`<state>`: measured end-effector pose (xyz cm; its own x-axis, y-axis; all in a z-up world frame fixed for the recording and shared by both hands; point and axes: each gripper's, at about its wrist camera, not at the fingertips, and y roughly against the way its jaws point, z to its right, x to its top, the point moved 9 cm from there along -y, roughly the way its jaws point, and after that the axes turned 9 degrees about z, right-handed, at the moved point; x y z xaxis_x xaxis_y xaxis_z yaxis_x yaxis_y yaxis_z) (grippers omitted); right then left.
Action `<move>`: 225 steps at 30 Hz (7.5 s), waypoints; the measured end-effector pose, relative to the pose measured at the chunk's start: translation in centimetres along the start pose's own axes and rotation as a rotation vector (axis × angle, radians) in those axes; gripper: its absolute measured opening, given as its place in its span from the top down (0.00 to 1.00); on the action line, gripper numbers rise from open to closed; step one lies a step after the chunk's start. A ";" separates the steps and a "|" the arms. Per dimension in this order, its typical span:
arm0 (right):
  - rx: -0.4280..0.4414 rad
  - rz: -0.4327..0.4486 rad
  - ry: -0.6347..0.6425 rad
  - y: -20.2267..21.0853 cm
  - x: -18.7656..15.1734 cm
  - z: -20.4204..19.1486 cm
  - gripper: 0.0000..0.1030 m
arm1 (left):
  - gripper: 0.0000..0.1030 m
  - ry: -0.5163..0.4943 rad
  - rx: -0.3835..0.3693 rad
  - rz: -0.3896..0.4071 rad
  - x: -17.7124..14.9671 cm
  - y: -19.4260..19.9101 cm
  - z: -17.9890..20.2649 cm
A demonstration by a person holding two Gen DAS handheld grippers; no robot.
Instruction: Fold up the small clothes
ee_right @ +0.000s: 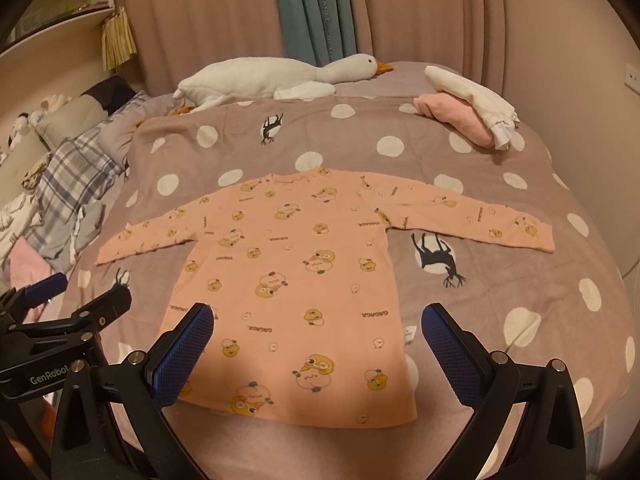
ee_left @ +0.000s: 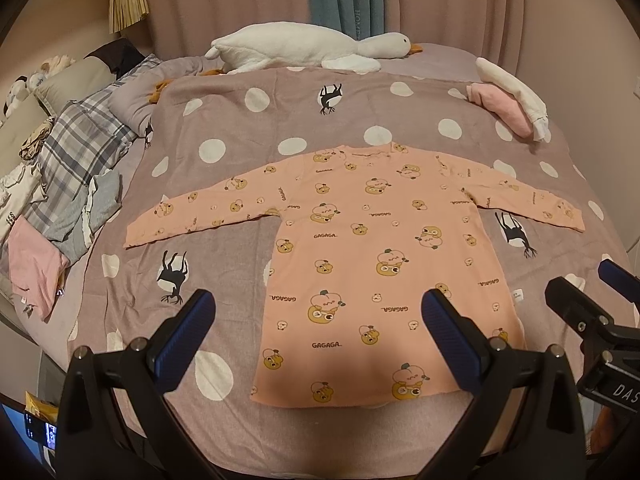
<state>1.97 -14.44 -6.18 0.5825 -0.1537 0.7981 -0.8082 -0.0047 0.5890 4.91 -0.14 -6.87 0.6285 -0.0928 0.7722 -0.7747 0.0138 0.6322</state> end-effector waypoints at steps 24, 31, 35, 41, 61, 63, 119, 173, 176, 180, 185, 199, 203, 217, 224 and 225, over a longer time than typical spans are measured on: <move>-0.005 0.000 -0.013 0.1 -0.1 -0.3 0.00 | 0.00 -0.005 -0.002 -0.013 -0.3 -0.2 0.3; -0.004 0.002 -0.013 0.3 -0.2 -0.6 0.00 | 0.00 -0.005 -0.002 -0.013 -0.4 -0.3 0.4; -0.003 0.001 -0.014 0.2 -0.2 -0.3 0.00 | 0.00 -0.006 -0.005 -0.015 -0.5 -0.3 0.4; -0.003 0.000 -0.015 0.3 -0.2 -0.3 0.00 | 0.00 -0.007 -0.004 -0.016 -0.7 -0.4 0.5; 0.458 0.233 -0.406 1.7 1.5 4.6 0.00 | 0.00 0.389 -0.517 -0.003 -0.3 -3.0 2.0; 0.429 0.287 -0.449 0.8 0.9 6.9 0.00 | 0.00 0.388 -0.566 -0.001 0.0 -3.6 2.9; -0.149 0.024 0.553 -29.5 10.3 -14.6 0.94 | 0.00 0.579 -0.333 -0.087 1.1 -13.6 -10.7; 0.379 -0.246 -0.119 -30.8 4.8 -17.0 0.92 | 0.00 0.596 -0.294 -0.094 -1.7 -15.6 -14.3; 0.444 -0.263 0.016 -29.8 4.8 -21.1 0.92 | 0.00 0.606 -0.275 -0.095 -1.9 -15.6 -15.0; 0.559 -0.293 0.028 -28.6 4.2 -24.4 0.52 | 0.00 0.625 -0.250 -0.102 -2.3 -16.0 -16.1; 0.567 -0.231 -0.030 -27.7 4.8 -21.9 0.50 | 0.00 0.707 -0.219 -0.105 -2.8 -17.2 -18.7; 0.419 -0.243 -0.080 -30.1 0.8 -15.9 0.60 | 0.01 1.117 -0.219 0.060 -1.7 -21.6 -29.8; 0.462 -0.172 -0.082 -27.4 1.9 -15.7 0.60 | 0.02 1.193 -0.251 0.102 -1.6 -22.7 -32.4; 0.508 -0.116 -0.204 -23.1 1.4 -13.7 0.60 | 0.19 1.283 -0.201 0.133 -1.9 -26.8 -37.6; 0.473 -0.117 -0.201 -22.6 0.7 -12.2 0.60 | 0.95 1.200 -0.060 0.017 -2.9 -28.5 -37.2; 0.467 -0.118 -0.203 -22.7 0.6 -12.0 0.60 | 0.96 1.188 -0.054 0.014 -2.9 -28.3 -37.0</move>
<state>21.69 -2.57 -17.54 0.6811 -0.3135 0.6617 -0.7173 -0.4670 0.5171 27.59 36.58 -24.69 0.3128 0.8882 0.3365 -0.7962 0.0521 0.6027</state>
